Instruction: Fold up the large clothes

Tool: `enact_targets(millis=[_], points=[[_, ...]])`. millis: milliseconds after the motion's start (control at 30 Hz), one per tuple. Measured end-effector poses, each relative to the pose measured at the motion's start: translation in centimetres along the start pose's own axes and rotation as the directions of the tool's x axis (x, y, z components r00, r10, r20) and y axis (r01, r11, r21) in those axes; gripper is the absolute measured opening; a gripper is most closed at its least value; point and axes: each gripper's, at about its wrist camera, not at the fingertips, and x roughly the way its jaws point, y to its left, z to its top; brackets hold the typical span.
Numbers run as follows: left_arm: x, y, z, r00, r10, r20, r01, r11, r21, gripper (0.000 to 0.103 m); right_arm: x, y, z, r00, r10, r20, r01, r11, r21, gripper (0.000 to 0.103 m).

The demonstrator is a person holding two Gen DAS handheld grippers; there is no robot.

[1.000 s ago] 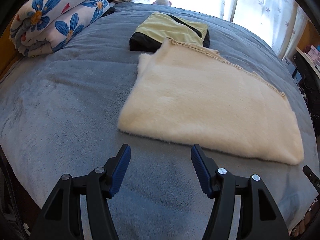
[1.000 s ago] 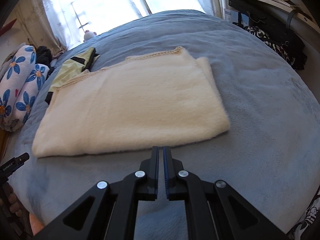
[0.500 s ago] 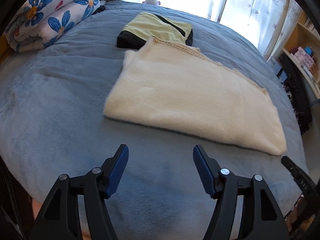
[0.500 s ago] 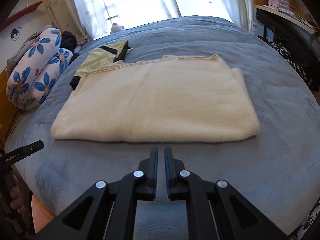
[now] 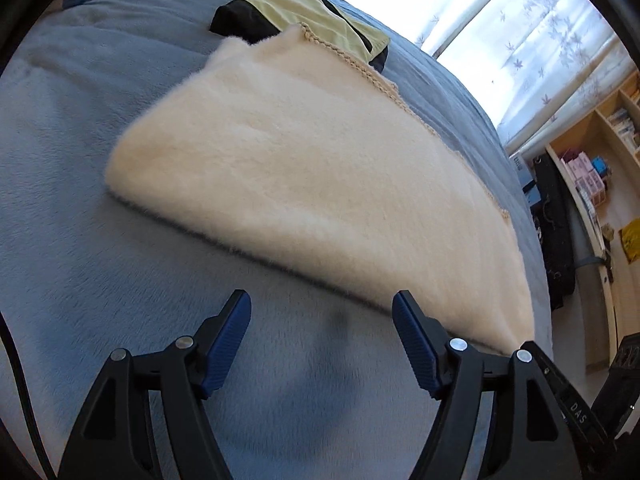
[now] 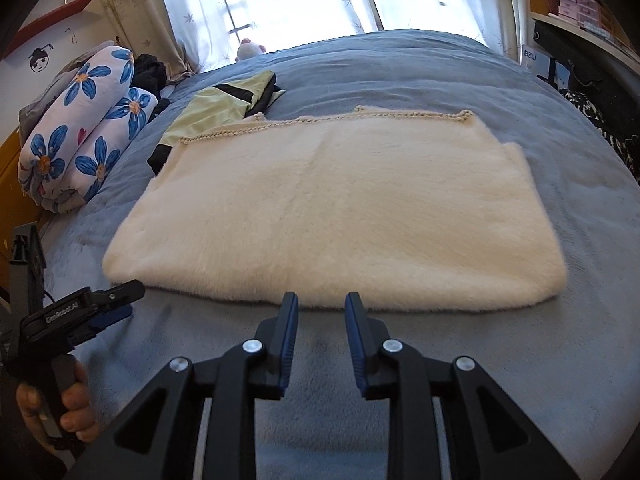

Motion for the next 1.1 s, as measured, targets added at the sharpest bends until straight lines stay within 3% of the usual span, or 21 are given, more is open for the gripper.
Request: enact_targets(millis=[267,400,467,500,533,600,733,833,967,1100], points=[[3.8,2.4,3.5,0.997,-0.041,0.071,0.049,0.992,-0.113,0.072,2.9,0.8,1.8,1.000,0.017,-0.011,-0.017,1.000,-0.020,0.024],[4.4,2.9,5.8,0.991,-0.010,0.133,0.028,0.991,-0.133,0.069,4.4,1.4,3.1,1.000,0.021,-0.008,-0.021,0.999,-0.030,0.024],[4.3,3.1,7.1,0.983,0.016,0.182,0.012,0.988,-0.153,0.056,5.2,1.7,3.7,1.000,0.022,-0.005,-0.022,0.999,-0.027,0.024],[4.1,3.3,7.6,0.978,0.021,0.205,0.013,0.987,-0.163,0.037,5.5,1.8,4.0,1.000,0.025,-0.003,-0.025,0.999,-0.027,0.024],[3.9,3.2,7.9,0.974,0.020,0.226,0.016,0.987,-0.159,0.027,5.8,2.1,4.4,1.000,0.026,0.002,-0.026,0.999,-0.030,0.024],[3.0,2.4,7.9,0.965,0.025,0.262,0.006,0.993,-0.117,0.023,6.3,2.5,5.1,1.000,0.023,0.013,-0.023,0.999,-0.044,0.024],[1.3,-1.0,7.4,0.933,0.090,0.350,-0.100,0.995,0.011,0.020,7.6,3.2,7.1,0.998,-0.002,0.056,0.007,0.996,-0.086,0.022],[-1.3,-2.4,6.7,0.914,0.074,0.399,-0.105,0.993,0.057,0.020,8.9,3.4,8.2,0.998,-0.003,0.056,0.009,0.994,-0.106,0.011],[-3.5,-5.9,6.3,0.892,0.056,0.449,-0.137,0.979,0.148,0.020,11.8,3.0,8.1,0.999,-0.016,-0.029,0.013,0.993,-0.116,0.008],[-4.5,-10.2,5.9,0.875,0.037,0.482,-0.180,0.950,0.254,0.019,11.6,1.9,7.6,0.999,0.026,-0.036,-0.029,0.996,-0.084,0.008]])
